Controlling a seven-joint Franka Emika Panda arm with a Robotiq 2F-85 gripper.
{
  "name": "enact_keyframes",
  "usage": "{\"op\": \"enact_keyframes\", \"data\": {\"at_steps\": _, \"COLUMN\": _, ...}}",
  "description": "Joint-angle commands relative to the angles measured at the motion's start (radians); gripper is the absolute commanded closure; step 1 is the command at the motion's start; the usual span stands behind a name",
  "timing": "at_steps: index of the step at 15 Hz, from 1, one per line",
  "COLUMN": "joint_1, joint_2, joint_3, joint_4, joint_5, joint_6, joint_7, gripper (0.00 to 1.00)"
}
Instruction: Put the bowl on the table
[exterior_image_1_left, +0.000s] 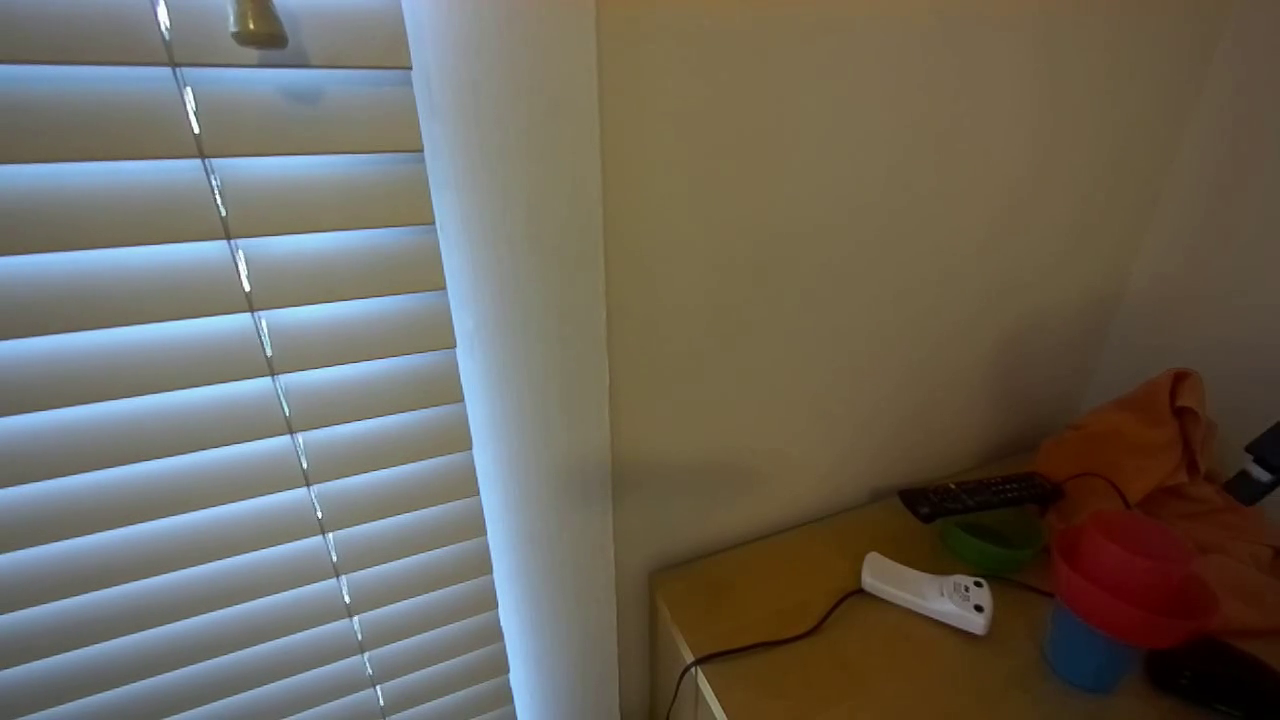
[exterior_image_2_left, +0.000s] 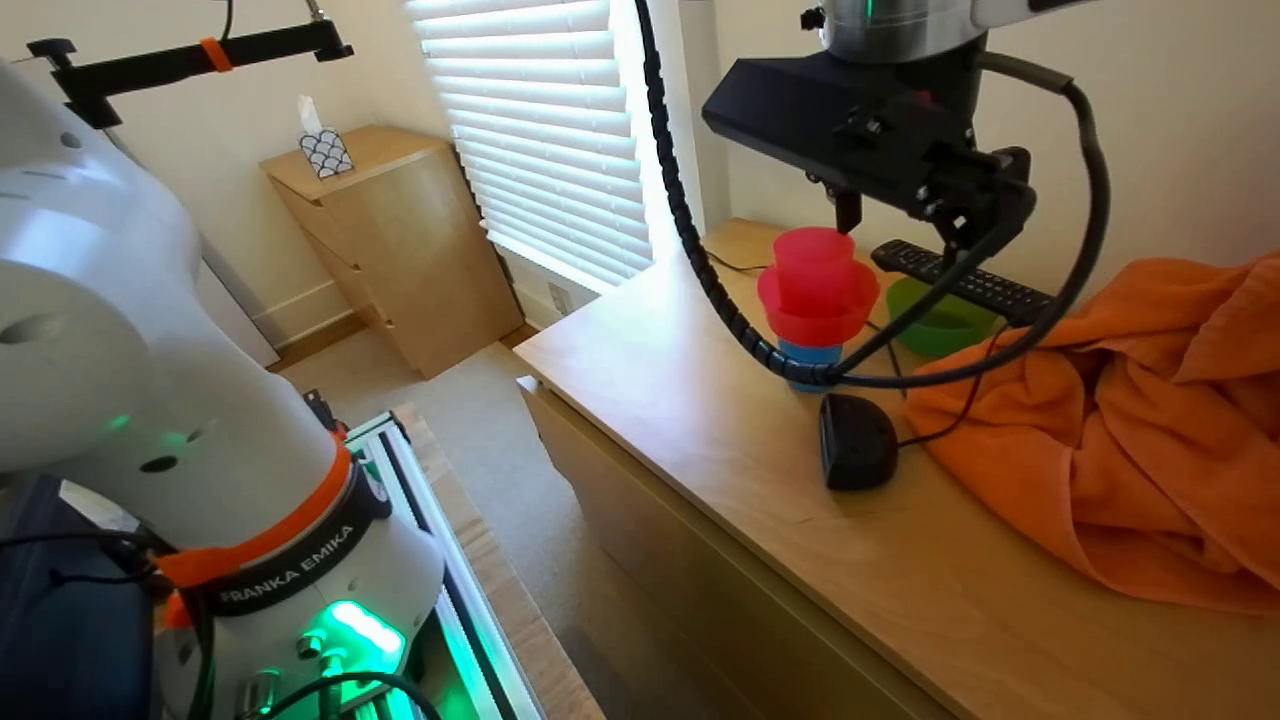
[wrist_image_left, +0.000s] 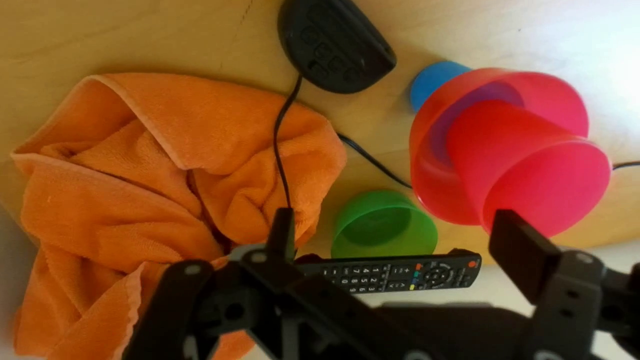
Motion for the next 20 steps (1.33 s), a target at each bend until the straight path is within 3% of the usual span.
{"op": "enact_keyframes", "data": {"at_steps": 1, "joint_1": 0.009, "joint_2": 0.067, "joint_3": 0.016, "joint_4": 0.004, "joint_5": 0.159, "joint_6": 0.077, "joint_7": -0.099, "gripper": 0.00}}
{"op": "enact_keyframes", "data": {"at_steps": 4, "joint_1": -0.010, "joint_2": 0.090, "joint_3": 0.041, "joint_4": 0.000, "joint_5": 0.239, "joint_6": 0.093, "joint_7": -0.130, "gripper": 0.00}}
{"op": "enact_keyframes", "data": {"at_steps": 5, "joint_1": 0.020, "joint_2": 0.098, "joint_3": 0.013, "joint_4": 0.002, "joint_5": 0.260, "joint_6": 0.088, "joint_7": -0.148, "gripper": 0.00}}
{"op": "enact_keyframes", "data": {"at_steps": 16, "joint_1": 0.011, "joint_2": 0.228, "joint_3": 0.029, "joint_4": 0.046, "joint_5": 0.343, "joint_6": 0.034, "joint_7": -0.147, "gripper": 0.01}}
{"op": "enact_keyframes", "data": {"at_steps": 17, "joint_1": 0.010, "joint_2": 0.240, "joint_3": 0.031, "joint_4": 0.052, "joint_5": 0.347, "joint_6": 0.033, "joint_7": -0.145, "gripper": 0.03}}
{"op": "enact_keyframes", "data": {"at_steps": 18, "joint_1": 0.009, "joint_2": 0.253, "joint_3": 0.034, "joint_4": 0.060, "joint_5": 0.356, "joint_6": 0.033, "joint_7": -0.148, "gripper": 0.09}}
{"op": "enact_keyframes", "data": {"at_steps": 19, "joint_1": 0.009, "joint_2": 0.264, "joint_3": 0.039, "joint_4": 0.068, "joint_5": 0.371, "joint_6": 0.044, "joint_7": -0.157, "gripper": 0.24}}
{"op": "enact_keyframes", "data": {"at_steps": 20, "joint_1": 0.008, "joint_2": 0.274, "joint_3": 0.042, "joint_4": 0.077, "joint_5": 0.375, "joint_6": 0.049, "joint_7": -0.155, "gripper": 0.28}}
